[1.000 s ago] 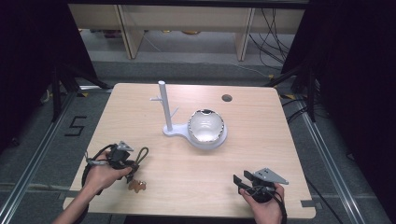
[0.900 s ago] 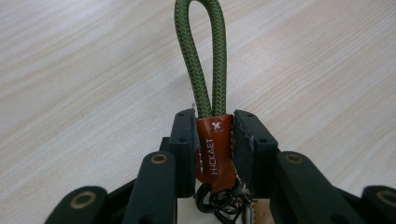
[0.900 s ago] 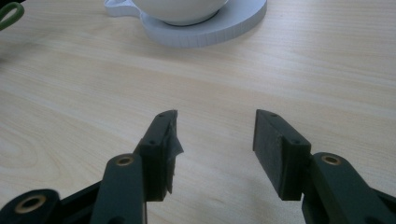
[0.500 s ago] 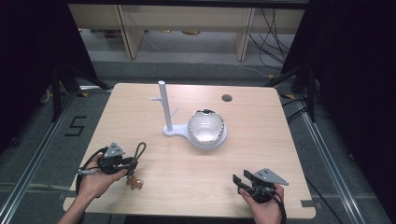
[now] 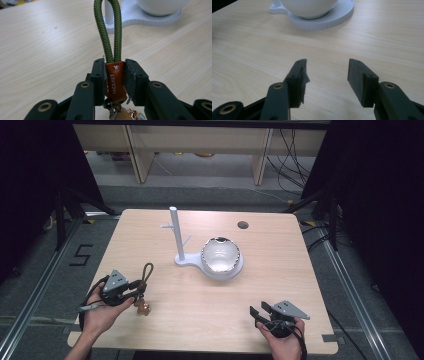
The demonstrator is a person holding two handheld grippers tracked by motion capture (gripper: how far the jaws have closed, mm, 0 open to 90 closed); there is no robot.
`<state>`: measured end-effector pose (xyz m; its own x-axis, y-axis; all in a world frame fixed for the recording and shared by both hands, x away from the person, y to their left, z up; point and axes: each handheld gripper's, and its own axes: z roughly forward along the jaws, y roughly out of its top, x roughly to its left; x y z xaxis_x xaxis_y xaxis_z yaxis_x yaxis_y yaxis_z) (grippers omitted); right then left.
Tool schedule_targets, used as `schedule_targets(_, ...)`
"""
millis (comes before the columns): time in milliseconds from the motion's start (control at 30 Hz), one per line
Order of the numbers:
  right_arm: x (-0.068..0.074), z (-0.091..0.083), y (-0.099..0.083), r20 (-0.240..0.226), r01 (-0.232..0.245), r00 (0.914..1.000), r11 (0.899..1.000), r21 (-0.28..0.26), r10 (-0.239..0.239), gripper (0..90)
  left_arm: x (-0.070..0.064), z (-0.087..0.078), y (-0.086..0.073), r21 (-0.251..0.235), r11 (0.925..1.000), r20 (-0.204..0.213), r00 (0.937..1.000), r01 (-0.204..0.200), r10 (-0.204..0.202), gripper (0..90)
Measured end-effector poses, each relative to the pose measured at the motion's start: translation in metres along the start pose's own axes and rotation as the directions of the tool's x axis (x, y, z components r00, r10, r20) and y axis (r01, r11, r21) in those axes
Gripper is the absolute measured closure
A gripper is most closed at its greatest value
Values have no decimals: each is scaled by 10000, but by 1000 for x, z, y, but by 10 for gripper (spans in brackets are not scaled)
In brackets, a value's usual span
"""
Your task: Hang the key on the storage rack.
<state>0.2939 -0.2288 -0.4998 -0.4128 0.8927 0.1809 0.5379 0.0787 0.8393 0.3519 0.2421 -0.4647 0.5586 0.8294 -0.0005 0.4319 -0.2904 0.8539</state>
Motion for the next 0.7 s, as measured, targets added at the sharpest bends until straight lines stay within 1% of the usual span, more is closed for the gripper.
schedule_targets(33,0,0,0,7,-16,10000,10000,-20,16,502,0,-1,1,-61,10000,-66,10000,-30,30,695)
schedule_targets(67,4,-2,0,99,-520,9986,9986,63,519,502,0,-1,2,-87,10000,-45,10000,-37,36,695)
schedule_targets(100,1,0,0,62,-68,10000,9999,-82,68,502,0,-1,2,-231,9997,-29,10000,-43,42,695)
schedule_targets(133,0,-1,0,162,91,9998,9999,-68,-90,502,-1,-1,4,-314,9995,-64,10000,-53,51,695)
schedule_targets(167,0,-1,0,162,91,9998,9999,-68,-90,502,-1,-1,4,-314,9995,-64,10000,-53,51,695)
schedule_targets(200,0,0,0,-3,39,10000,9999,-102,-39,502,-1,-1,5,-352,9994,-61,10000,-76,74,695)
schedule_targets(233,0,-2,1,200,35,9998,10000,-9,-35,502,-1,-1,6,-383,9992,22,9999,-119,120,695)
schedule_targets(267,-1,-2,1,293,164,9994,9998,112,-167,502,-2,-1,8,-557,9984,-37,9999,-99,97,695)
schedule_targets(300,-1,-2,1,293,164,9994,9998,112,-167,502,-2,-1,8,-557,9984,-37,9999,-99,97,695)
schedule_targets(333,0,-3,1,181,61,9998,10000,15,-61,502,-2,-1,11,-693,9975,-12,9999,-104,103,695)
schedule_targets(367,0,-3,1,181,61,9998,10000,15,-61,502,-2,-1,11,-693,9975,-12,9999,-104,103,695)
schedule_targets(400,0,-2,1,181,34,9998,10000,-74,-33,502,-2,-2,12,-567,9982,-40,9998,-187,186,695)
schedule_targets(533,0,-2,1,169,46,9998,10000,-43,-45,502,-3,-2,17,-783,9967,-73,9997,-220,215,695)
schedule_targets(600,0,-2,1,169,73,9998,9999,-78,-72,502,-3,-2,19,-757,9968,-98,9996,-262,256,695)
schedule_targets(633,0,-2,1,173,68,9998,9999,-83,-67,502,-3,-1,20,-835,9961,-109,9995,-295,287,695)
schedule_targets(667,0,-2,1,165,70,9998,9999,-86,-68,502,-3,-1,21,-763,9966,-111,9995,-312,304,695)
schedule_targets(700,0,-2,1,169,48,9998,10000,-81,-46,501,-4,-1,22,-839,9961,-115,9996,-260,252,695)
